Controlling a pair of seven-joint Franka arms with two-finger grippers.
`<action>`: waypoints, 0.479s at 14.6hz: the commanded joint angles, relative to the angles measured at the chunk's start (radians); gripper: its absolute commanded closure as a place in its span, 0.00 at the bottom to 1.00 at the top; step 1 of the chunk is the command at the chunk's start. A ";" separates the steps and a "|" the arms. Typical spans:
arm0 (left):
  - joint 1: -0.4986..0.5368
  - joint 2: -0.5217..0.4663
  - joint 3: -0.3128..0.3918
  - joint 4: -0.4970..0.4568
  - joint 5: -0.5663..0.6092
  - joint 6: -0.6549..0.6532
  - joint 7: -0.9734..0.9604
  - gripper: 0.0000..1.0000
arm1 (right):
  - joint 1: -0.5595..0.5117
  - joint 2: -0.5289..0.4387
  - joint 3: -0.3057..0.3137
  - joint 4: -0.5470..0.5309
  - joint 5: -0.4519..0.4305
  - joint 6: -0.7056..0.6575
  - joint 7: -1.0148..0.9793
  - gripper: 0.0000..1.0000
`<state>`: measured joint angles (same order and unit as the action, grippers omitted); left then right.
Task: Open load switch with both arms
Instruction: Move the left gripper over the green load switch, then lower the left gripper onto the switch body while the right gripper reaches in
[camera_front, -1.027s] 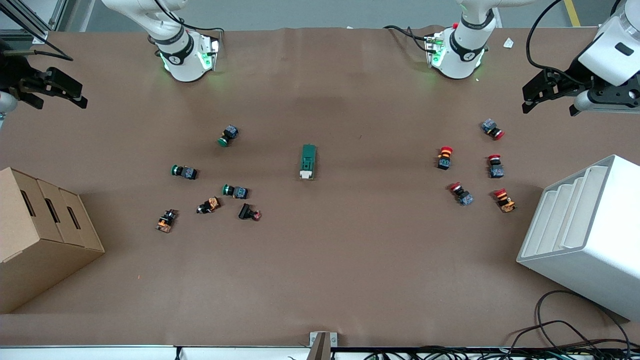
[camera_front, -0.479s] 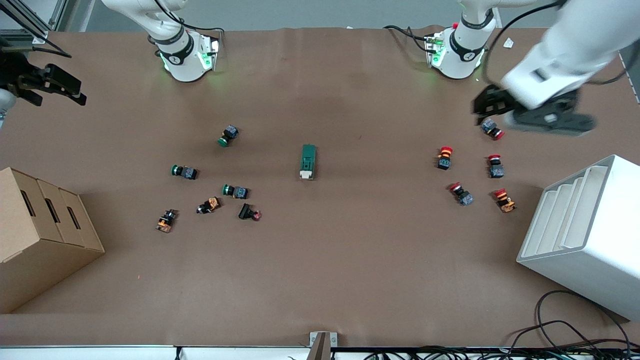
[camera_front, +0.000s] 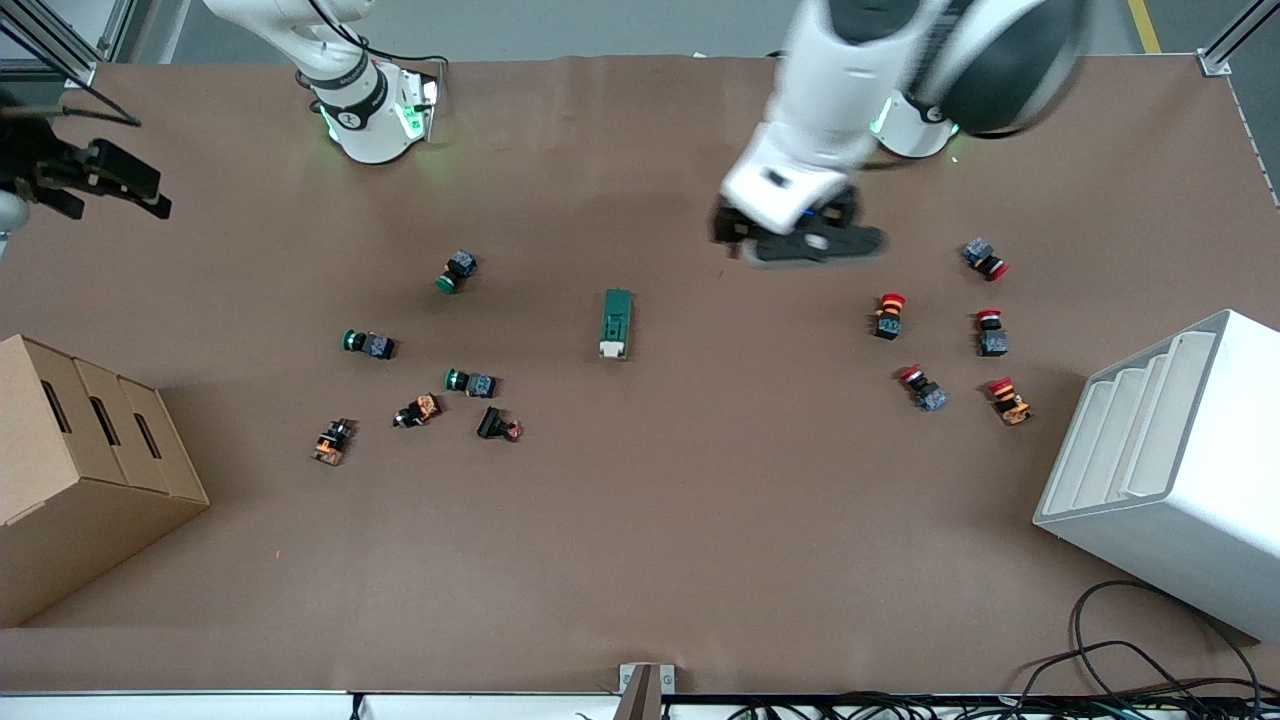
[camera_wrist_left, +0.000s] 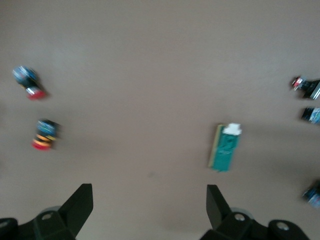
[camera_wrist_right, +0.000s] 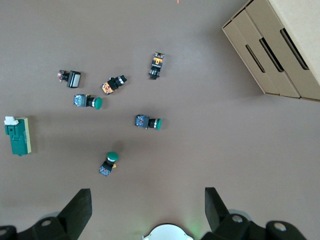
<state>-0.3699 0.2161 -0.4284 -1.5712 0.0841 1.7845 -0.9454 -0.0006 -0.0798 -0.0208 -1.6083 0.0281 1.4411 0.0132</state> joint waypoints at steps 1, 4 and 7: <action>-0.162 0.138 0.000 0.034 0.132 0.071 -0.234 0.00 | -0.013 0.063 0.004 0.024 -0.013 0.024 -0.005 0.00; -0.276 0.253 0.000 0.025 0.273 0.156 -0.523 0.00 | -0.012 0.113 0.004 0.025 -0.020 0.030 -0.006 0.00; -0.369 0.347 0.000 -0.012 0.538 0.192 -0.760 0.00 | 0.002 0.187 0.005 0.051 -0.072 0.027 0.002 0.00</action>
<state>-0.7036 0.5155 -0.4297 -1.5778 0.4853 1.9504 -1.5896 -0.0036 0.0568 -0.0225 -1.5991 -0.0045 1.4796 0.0127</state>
